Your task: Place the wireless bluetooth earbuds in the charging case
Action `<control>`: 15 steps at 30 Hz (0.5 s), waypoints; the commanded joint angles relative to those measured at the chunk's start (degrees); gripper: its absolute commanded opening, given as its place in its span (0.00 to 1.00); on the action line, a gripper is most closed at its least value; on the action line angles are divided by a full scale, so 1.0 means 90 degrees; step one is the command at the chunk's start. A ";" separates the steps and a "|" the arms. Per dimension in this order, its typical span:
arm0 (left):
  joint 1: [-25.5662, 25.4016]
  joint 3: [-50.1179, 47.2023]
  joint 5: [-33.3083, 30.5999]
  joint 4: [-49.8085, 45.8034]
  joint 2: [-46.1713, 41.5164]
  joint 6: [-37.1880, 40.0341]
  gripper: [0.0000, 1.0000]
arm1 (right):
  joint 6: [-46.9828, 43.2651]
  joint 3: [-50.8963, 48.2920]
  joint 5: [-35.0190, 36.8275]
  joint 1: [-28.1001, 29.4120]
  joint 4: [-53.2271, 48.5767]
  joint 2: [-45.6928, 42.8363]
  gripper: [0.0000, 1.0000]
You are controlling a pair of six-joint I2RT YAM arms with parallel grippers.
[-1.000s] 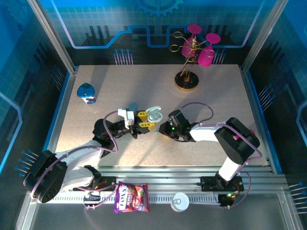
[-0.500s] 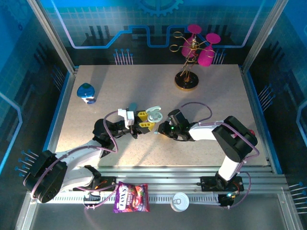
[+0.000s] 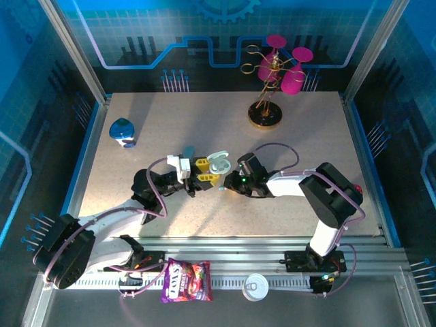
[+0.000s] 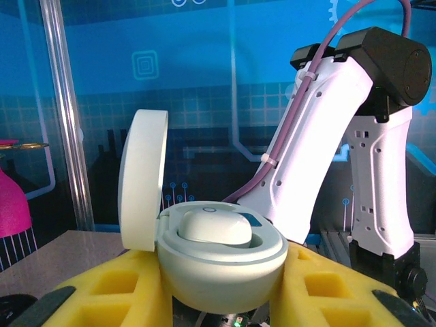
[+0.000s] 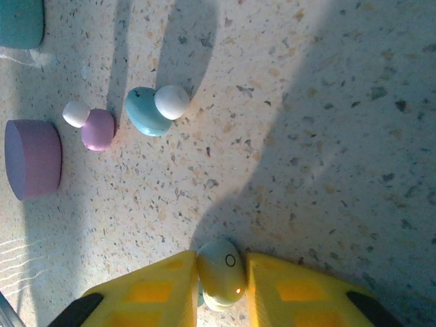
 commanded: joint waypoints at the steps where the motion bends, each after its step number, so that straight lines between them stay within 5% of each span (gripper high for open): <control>1: 0.0027 -0.0130 0.0085 0.0043 -0.0147 0.0114 0.23 | -0.0151 0.0093 0.0095 -0.0064 -0.0099 0.0220 0.21; 15: 0.0038 -0.0202 -0.0143 -0.0128 -0.0151 0.0276 0.23 | -0.0921 0.0011 0.1252 -0.0064 -0.1613 -0.1232 0.17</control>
